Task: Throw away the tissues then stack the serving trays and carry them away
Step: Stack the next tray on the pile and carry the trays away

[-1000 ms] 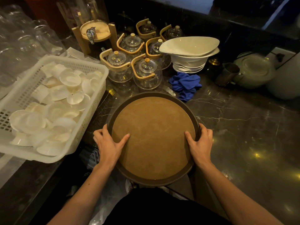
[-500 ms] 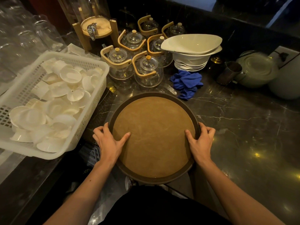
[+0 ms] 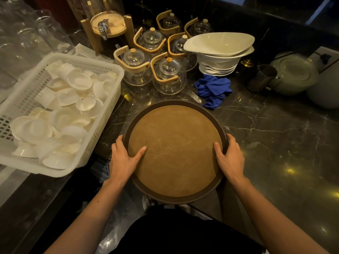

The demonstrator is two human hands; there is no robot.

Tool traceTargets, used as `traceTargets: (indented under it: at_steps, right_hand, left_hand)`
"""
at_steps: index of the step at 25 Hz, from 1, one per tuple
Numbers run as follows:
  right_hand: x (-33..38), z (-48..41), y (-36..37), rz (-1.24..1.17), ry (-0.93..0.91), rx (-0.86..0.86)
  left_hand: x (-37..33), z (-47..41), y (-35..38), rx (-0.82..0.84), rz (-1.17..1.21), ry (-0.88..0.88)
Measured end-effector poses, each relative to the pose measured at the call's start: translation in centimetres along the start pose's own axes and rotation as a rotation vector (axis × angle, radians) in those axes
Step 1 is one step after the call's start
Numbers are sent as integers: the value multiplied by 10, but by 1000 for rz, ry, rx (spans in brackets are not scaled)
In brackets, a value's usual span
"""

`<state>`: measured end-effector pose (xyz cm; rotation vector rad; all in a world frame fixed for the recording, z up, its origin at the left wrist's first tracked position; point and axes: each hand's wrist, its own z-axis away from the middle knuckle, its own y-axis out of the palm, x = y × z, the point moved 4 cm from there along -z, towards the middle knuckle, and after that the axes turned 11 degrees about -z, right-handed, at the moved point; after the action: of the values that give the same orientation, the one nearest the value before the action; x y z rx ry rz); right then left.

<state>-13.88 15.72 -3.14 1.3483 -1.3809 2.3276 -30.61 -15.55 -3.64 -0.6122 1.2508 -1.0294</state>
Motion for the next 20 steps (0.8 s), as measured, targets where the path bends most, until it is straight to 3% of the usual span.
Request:
traceTargets:
  at_steps: [6,15,20]
  right_hand:
    - [0,0,-5,33,19,152]
    - [-1,48,-4,-142,67,-52]
    - [9,60,-20,-191,-9,-85]
  left_hand:
    - [1,-18,-5,96,-157,16]
    - [14,-9,-20,38,15,88]
    - [16,15,-36,-43,78,105]
